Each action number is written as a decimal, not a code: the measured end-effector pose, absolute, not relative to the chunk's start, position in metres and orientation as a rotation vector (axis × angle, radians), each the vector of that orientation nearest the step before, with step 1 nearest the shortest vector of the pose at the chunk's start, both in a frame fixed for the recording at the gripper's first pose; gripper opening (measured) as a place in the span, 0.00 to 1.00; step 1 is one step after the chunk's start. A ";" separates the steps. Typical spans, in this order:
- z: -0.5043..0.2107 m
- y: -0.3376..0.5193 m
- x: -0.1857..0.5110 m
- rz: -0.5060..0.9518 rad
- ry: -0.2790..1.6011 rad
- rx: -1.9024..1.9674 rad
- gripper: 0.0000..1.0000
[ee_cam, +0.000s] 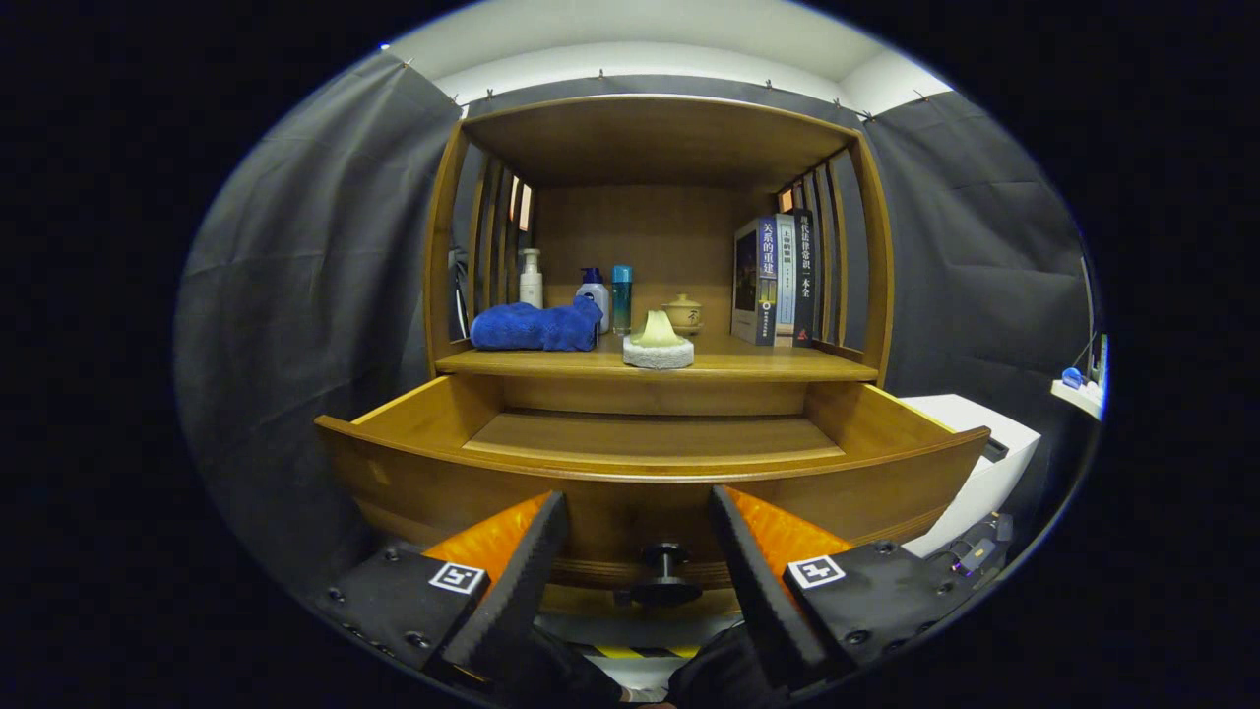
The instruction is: Pull open the drawer, take out the items inside it, and place them on the countertop above the cabinet.
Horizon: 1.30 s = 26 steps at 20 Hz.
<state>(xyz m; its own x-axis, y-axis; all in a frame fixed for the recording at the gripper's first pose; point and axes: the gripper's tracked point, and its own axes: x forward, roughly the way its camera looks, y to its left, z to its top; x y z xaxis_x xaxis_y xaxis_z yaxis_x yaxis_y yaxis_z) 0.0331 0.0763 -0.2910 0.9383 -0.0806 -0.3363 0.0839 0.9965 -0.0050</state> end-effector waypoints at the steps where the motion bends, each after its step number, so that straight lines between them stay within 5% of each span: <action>1: -0.290 0.075 0.035 -0.093 0.341 0.017 0.96; 26: -0.294 0.056 0.158 -0.118 0.357 0.040 0.96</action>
